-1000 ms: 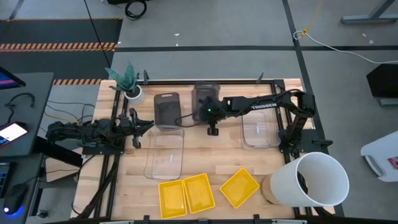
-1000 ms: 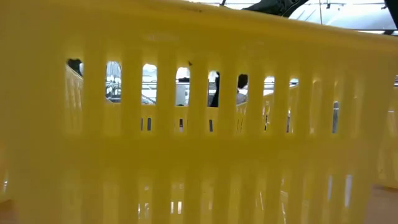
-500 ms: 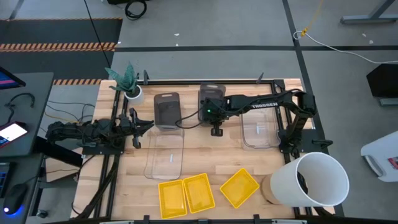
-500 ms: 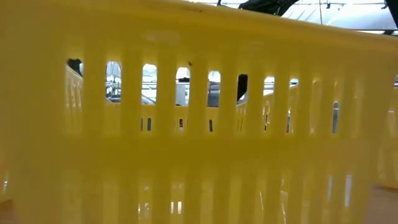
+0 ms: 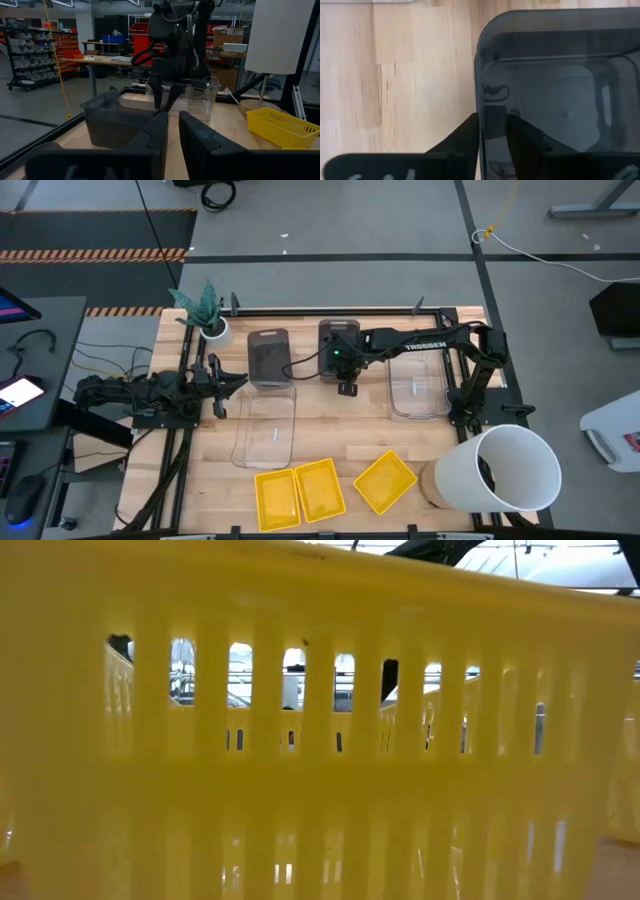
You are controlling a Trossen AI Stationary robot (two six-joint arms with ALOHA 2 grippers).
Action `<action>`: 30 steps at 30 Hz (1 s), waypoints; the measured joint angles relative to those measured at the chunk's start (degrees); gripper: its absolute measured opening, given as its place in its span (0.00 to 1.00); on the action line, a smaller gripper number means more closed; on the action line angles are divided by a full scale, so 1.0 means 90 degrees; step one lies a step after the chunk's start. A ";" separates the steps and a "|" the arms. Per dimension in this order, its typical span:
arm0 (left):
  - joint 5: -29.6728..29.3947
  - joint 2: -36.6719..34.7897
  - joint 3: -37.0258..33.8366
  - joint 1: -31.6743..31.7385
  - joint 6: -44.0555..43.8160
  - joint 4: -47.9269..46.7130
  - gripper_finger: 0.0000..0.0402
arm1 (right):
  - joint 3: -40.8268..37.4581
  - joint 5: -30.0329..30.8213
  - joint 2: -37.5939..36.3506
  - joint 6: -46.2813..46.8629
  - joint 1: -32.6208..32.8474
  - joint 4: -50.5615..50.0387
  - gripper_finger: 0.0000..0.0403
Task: Stack baskets by color
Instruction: Stack the right black bin on top of the middle black bin, then stack the black bin on top of the stacked black bins
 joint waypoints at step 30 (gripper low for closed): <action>0.0007 0.0000 0.0001 0.0001 -0.0323 0.0032 0.14 | -0.0270 0.0111 -0.1323 -0.0877 0.0239 0.2009 0.28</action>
